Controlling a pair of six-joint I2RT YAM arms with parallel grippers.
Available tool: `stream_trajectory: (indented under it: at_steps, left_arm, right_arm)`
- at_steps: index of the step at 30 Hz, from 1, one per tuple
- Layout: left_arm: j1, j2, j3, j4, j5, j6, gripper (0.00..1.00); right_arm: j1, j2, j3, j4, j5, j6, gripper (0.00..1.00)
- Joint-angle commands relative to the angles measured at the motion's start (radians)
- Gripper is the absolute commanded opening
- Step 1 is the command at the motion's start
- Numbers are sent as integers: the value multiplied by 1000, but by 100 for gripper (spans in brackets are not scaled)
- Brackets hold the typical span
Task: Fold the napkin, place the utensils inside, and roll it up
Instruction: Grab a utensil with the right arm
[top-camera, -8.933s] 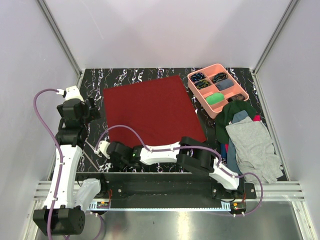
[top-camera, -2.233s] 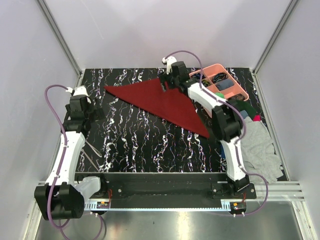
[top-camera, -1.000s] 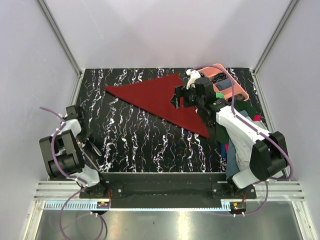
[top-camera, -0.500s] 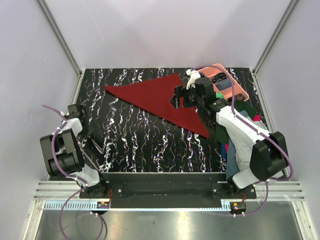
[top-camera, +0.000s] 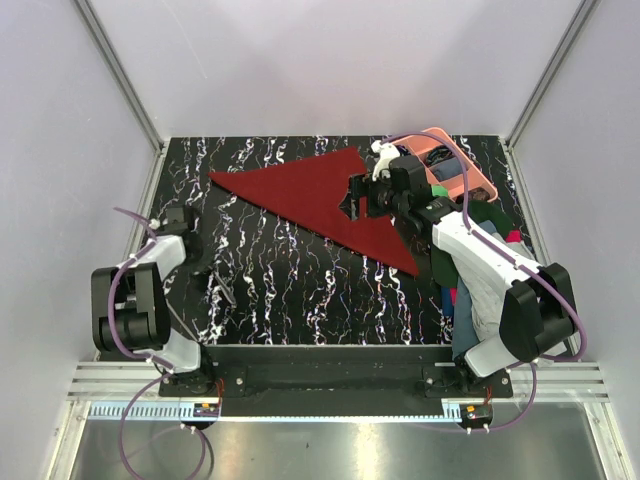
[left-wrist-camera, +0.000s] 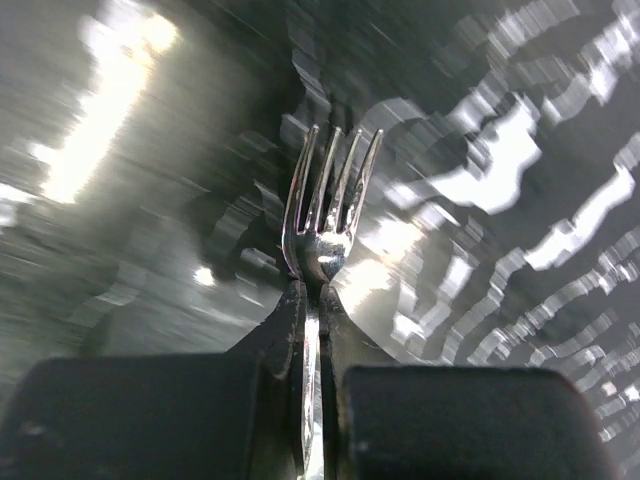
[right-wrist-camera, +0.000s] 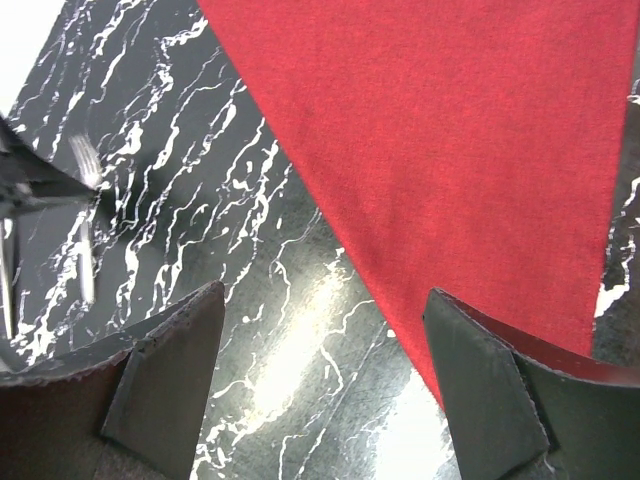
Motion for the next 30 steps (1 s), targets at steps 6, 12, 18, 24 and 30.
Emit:
stream_trajectory:
  at_steps: [6, 12, 18, 24, 30]
  left_arm:
    - [-229, -24, -31, 73, -9, -280, 0]
    - [-375, 54, 6, 161, -9, -389, 0]
    - [-462, 104, 27, 213, -9, -446, 0]
    - [-473, 65, 20, 227, 2, -430, 58]
    - [-462, -116, 6, 166, -21, -365, 99]
  right_arm:
    - [3, 2, -22, 15, -63, 33, 88]
    - [26, 26, -42, 17, -75, 41, 86]
    - [69, 34, -66, 17, -68, 53, 86]
    - [115, 54, -63, 15, -57, 64, 85]
    - [176, 94, -36, 8, -38, 75, 85]
